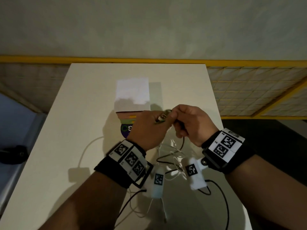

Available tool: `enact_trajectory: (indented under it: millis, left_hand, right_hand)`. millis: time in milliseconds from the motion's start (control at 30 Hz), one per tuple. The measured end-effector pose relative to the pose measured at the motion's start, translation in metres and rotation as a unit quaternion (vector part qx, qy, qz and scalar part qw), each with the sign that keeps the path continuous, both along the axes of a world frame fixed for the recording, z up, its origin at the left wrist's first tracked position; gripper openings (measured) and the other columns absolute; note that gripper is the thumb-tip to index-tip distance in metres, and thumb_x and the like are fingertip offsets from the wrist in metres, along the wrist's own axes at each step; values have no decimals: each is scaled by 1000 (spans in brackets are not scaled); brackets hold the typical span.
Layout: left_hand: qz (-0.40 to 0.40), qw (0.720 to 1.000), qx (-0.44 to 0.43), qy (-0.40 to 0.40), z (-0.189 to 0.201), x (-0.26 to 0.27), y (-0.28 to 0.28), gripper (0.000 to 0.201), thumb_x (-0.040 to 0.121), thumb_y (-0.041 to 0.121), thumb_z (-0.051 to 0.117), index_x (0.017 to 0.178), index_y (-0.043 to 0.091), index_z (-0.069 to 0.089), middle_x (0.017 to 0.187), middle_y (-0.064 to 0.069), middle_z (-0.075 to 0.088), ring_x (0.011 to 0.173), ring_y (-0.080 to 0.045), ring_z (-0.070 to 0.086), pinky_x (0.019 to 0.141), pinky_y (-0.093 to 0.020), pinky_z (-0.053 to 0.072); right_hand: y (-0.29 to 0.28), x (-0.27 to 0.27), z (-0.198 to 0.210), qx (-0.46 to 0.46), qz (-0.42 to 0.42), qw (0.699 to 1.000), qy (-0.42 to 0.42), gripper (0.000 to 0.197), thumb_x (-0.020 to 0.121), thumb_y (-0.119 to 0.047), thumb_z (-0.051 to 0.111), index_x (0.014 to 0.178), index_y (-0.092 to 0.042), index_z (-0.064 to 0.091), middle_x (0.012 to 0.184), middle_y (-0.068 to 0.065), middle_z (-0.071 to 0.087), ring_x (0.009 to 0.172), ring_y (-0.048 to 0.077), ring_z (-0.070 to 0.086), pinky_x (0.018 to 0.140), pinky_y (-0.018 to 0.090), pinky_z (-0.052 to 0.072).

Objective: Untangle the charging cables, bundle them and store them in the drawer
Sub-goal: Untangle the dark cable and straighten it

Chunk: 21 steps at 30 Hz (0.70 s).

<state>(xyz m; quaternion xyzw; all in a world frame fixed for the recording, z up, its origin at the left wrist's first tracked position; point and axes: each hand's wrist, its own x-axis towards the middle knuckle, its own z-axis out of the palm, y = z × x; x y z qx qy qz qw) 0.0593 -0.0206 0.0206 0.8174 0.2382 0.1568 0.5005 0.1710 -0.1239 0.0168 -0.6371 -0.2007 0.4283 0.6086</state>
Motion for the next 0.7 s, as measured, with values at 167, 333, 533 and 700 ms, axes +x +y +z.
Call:
enact_trajectory:
  millis: [167, 333, 533, 700]
  left_hand:
    - [162, 969, -187, -17, -14, 11, 11, 36, 79, 54, 69, 86, 20, 78, 60, 13, 67, 59, -7, 60, 67, -29, 51]
    - [233, 936, -261, -43, 2, 30, 0, 25, 83, 41, 74, 67, 22, 72, 54, 7, 59, 49, -10, 54, 56, -28, 53]
    - [143, 959, -230, -86, 18, 25, -17, 23, 87, 24, 73, 69, 11, 72, 47, 7, 59, 41, -8, 52, 43, -20, 42]
    - [322, 901, -265, -123, 24, 31, 1, 16, 84, 31, 74, 83, 17, 80, 62, 3, 63, 59, -15, 54, 57, -37, 51]
  right_hand:
    - [-10, 8, -1, -37, 31, 998, -34, 23, 94, -9, 51, 77, -3, 65, 53, 10, 55, 43, 22, 45, 50, 33, 36]
    - [-10, 8, 2, -30, 68, 994, -87, 30, 102, -12, 46, 81, -11, 68, 59, 8, 55, 48, 17, 47, 48, 26, 42]
    - [-10, 12, 1, 28, 29, 998, -43, 33, 91, 5, 46, 92, -16, 71, 69, 16, 53, 59, 24, 44, 56, 26, 45]
    - [-9, 11, -4, 37, 74, 996, -36, 20, 92, -7, 53, 86, -14, 71, 58, 3, 52, 52, 13, 47, 74, 47, 44]
